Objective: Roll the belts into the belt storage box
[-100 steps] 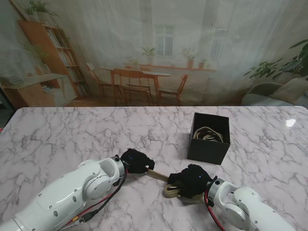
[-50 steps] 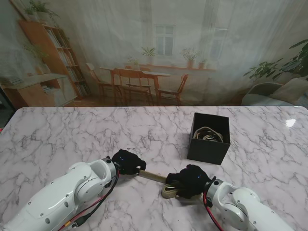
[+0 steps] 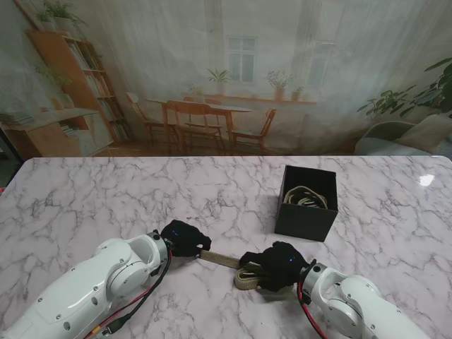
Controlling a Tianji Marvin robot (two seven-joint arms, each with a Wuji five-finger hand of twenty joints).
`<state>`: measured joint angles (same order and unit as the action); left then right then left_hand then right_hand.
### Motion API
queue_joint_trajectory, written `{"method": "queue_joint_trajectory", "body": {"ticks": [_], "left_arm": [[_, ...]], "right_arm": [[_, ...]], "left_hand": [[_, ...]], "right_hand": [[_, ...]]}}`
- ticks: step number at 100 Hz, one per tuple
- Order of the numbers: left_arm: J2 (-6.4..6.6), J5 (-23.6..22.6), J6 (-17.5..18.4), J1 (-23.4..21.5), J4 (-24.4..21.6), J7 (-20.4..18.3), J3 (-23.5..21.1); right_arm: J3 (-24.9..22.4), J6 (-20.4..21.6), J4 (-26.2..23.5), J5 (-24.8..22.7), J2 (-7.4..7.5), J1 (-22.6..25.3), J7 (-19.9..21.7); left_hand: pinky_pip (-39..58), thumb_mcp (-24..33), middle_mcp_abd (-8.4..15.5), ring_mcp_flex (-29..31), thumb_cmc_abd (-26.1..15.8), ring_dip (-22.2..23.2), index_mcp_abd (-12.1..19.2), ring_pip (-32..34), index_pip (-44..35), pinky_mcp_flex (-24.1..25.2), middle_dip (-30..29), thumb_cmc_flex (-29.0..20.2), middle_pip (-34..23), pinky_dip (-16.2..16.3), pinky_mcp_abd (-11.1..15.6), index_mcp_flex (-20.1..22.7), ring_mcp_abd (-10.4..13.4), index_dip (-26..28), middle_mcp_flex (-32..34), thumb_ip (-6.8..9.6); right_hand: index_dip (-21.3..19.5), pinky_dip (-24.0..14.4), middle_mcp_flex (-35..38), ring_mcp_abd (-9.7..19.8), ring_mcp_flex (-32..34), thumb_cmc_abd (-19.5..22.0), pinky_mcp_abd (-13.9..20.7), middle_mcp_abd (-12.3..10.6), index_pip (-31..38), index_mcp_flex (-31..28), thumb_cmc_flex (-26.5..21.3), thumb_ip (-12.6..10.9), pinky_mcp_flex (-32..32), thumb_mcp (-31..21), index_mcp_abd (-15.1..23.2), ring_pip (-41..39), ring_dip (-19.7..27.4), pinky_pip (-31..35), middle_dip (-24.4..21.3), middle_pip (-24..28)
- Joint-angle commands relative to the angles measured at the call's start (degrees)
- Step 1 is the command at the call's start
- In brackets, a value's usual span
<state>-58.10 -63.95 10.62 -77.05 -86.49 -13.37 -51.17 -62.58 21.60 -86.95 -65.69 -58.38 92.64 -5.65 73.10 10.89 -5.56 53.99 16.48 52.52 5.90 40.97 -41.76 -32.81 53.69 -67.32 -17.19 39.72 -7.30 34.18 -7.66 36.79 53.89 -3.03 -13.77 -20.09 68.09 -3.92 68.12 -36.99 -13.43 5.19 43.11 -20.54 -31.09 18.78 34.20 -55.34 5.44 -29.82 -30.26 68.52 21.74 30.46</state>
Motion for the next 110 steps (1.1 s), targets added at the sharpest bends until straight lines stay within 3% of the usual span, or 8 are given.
{"method": "queue_joint_trajectory", "body": {"ticks": [1,25,44,50,61,70,81,110], "left_arm": [[0.97,-0.51,-0.43,0.08,0.84,-1.30,-0.62],[1.01,-1.85,0.09,-1.31,-0.16,-0.96,-2.63],[1.13,-3.27,1.42,-3.24,-1.76,-1.32,-5.26],[1.19,-3.67,1.98,-3.86,-2.16,-1.49,-6.04],[1.28,-4.68,2.53,-4.94,-2.76,-1.71,-7.37],[1.31,-5.51,2.66,-5.72,-3.02,-1.40,-8.34],[1.27,-6.20,2.54,-6.55,-3.33,-0.81,-9.50],[1.21,-6.97,2.87,-7.44,-3.78,0.25,-10.71]], "right_arm": [[-0.06,-0.51,1.76,-0.30,0.63,0.74,0.99],[0.51,-0.85,2.26,0.19,0.52,0.34,0.49],[1.45,-2.92,2.81,-0.44,0.43,0.12,-1.28],[1.69,-3.32,3.00,-0.51,0.36,0.02,-1.99],[2.20,-3.47,3.61,-0.64,0.31,-0.43,-3.25],[2.31,-3.48,3.67,-1.20,0.42,-0.60,-3.40],[2.24,-3.74,3.44,-1.72,0.51,-0.47,-3.13],[2.60,-3.98,3.65,-2.01,0.53,-0.67,-3.75]], "left_hand": [[2.46,4.50,-0.05,1.45,0.27,0.45,-3.56,1.84,-9.09,-0.80,1.05,-5.40,-1.20,1.30,2.35,4.71,-0.09,2.77,1.73,2.59],[2.32,4.53,-0.49,1.35,0.21,0.31,-3.66,1.76,-9.00,-0.71,1.08,-5.25,-1.03,1.40,2.25,4.65,-0.01,2.80,1.66,2.61],[2.17,4.64,-1.44,1.32,0.12,0.19,-3.63,1.69,-8.93,-0.56,1.03,-5.14,-1.09,1.43,2.18,4.62,-0.03,2.85,1.46,2.63],[2.10,4.64,-0.24,1.32,0.24,0.14,-3.60,1.66,-8.93,-0.55,1.04,-5.17,-1.21,1.44,2.19,4.67,0.05,2.90,1.63,2.61],[1.96,4.77,-1.37,1.32,0.11,0.07,-3.63,1.61,-8.87,-0.59,0.97,-5.16,-1.20,1.42,2.27,4.66,0.06,2.94,1.43,2.64],[1.92,4.77,-1.37,1.27,0.10,0.05,-3.69,1.58,-8.81,-0.51,0.94,-5.12,-1.24,1.43,2.16,4.60,0.03,2.94,1.38,2.63],[1.90,4.76,-1.31,1.26,0.14,0.02,-3.74,1.56,-8.79,-0.45,0.93,-5.14,-1.28,1.47,2.09,4.61,0.02,3.00,1.42,2.64],[1.61,4.72,-0.96,0.81,-0.09,-0.20,-4.04,1.13,-8.31,-0.09,0.63,-5.02,-1.06,1.44,1.96,4.26,-0.04,2.79,1.07,2.65]], "right_hand": [[-2.00,0.21,5.43,4.13,1.15,1.34,0.58,-9.61,4.73,-6.70,-5.76,-3.87,0.10,-7.94,-1.39,0.71,1.53,0.54,0.18,4.24],[-4.95,0.25,5.69,3.94,1.41,-0.05,0.28,-9.63,20.25,-12.79,-4.44,-2.95,-0.03,-6.39,4.11,0.38,1.40,0.73,0.03,6.29],[-2.19,-0.30,8.25,3.35,1.65,1.09,-1.03,-9.10,19.62,-14.76,-4.07,-2.93,-0.56,-5.30,3.70,-0.41,1.09,1.61,0.58,8.93],[0.37,-0.44,8.41,3.47,1.42,1.65,-1.32,-8.83,16.68,-13.56,-3.60,-3.25,-0.89,-5.56,2.04,-0.20,1.26,1.65,0.69,9.60],[0.69,-0.64,8.81,3.95,1.08,2.88,-1.50,-8.58,6.81,-11.73,-1.20,-6.78,-1.33,-7.95,-1.69,-0.02,1.63,1.40,0.77,10.97],[0.07,-0.65,8.95,4.22,0.48,0.40,-1.36,-8.76,16.56,-14.35,-2.79,-3.12,-1.78,-6.23,3.06,0.59,2.03,1.10,0.57,10.84],[-2.99,-0.63,9.38,4.14,-0.35,0.05,-1.76,-8.69,22.15,-20.94,-2.66,-2.78,-2.79,-5.30,8.60,1.14,2.27,0.74,0.72,10.86],[-3.09,-0.70,9.53,4.24,-0.80,0.29,-1.92,-8.65,20.67,-22.28,-3.01,-2.91,-3.18,-5.25,9.53,1.40,2.40,0.65,0.79,10.31]]}}
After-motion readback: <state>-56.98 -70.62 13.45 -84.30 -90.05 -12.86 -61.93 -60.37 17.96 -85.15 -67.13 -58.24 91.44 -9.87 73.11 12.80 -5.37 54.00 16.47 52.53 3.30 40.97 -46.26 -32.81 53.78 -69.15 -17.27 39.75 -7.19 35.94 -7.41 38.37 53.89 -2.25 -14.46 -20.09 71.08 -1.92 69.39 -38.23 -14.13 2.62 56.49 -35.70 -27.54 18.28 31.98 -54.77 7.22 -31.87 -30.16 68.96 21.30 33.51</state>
